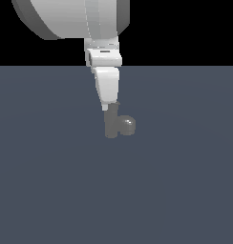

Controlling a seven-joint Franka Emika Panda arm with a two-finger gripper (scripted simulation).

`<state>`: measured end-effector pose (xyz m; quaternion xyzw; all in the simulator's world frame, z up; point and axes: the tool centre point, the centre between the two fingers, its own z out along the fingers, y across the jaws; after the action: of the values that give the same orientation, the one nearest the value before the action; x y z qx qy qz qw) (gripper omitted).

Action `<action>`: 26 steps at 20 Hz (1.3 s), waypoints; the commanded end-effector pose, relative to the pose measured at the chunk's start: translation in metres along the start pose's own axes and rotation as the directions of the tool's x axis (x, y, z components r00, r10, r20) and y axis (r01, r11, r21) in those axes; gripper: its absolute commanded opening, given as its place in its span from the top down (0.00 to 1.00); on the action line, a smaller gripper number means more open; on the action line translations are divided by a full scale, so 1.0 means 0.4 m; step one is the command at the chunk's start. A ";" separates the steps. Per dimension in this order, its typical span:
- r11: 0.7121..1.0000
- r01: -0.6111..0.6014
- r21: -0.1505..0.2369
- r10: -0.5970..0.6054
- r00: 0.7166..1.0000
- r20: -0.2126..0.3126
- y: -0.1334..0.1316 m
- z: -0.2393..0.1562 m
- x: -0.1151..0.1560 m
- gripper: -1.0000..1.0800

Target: Turn on the faucet by rotating a designated handle.

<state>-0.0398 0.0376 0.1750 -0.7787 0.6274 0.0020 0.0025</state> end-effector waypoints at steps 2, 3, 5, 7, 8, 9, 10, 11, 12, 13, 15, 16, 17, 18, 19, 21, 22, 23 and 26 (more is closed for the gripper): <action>0.999 -0.044 0.000 0.044 0.999 -0.006 0.021 0.003 0.112 1.00; 0.999 -0.045 -0.001 0.045 0.999 -0.006 0.025 0.004 0.127 1.00; 1.000 0.001 0.003 -0.001 1.000 0.006 0.006 0.000 0.050 1.00; 1.000 -0.002 0.002 0.002 1.000 0.005 0.000 0.000 0.066 1.00; 1.000 -0.004 0.002 0.004 1.000 0.005 -0.003 0.000 0.074 1.00; 1.000 -0.005 0.002 0.005 1.000 0.004 -0.006 0.000 0.081 1.00; 1.000 -0.007 0.002 0.007 1.000 0.004 -0.009 0.000 0.089 1.00; 1.000 -0.008 0.002 0.008 1.000 0.003 -0.012 0.001 0.097 1.00; 1.000 -0.010 0.002 0.010 1.000 0.003 -0.015 0.001 0.105 1.00; 1.000 -0.011 0.002 0.011 1.000 0.003 -0.018 0.001 0.113 1.00; 1.000 -0.014 0.001 0.014 1.000 0.002 -0.024 0.001 0.129 1.00; 1.000 -0.015 0.001 0.015 1.000 0.002 -0.027 0.001 0.137 1.00; 1.000 -0.017 0.001 0.017 1.000 0.001 -0.030 0.001 0.145 1.00; 1.000 -0.018 0.001 0.018 1.000 0.001 -0.033 0.002 0.153 1.00; 1.000 -0.020 0.001 0.020 1.000 0.000 -0.036 0.002 0.161 1.00; 1.000 -0.023 0.001 0.023 1.000 0.000 -0.041 0.002 0.177 1.00; 1.000 -0.024 0.001 0.024 1.000 -0.001 -0.044 0.002 0.185 1.00; 1.000 -0.026 0.000 0.026 1.000 -0.001 -0.047 0.002 0.193 1.00; 1.000 -0.030 0.000 0.030 1.000 -0.002 -0.056 0.002 0.217 1.00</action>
<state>-0.0036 -0.0238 0.1751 -0.7772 0.6292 0.0041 0.0030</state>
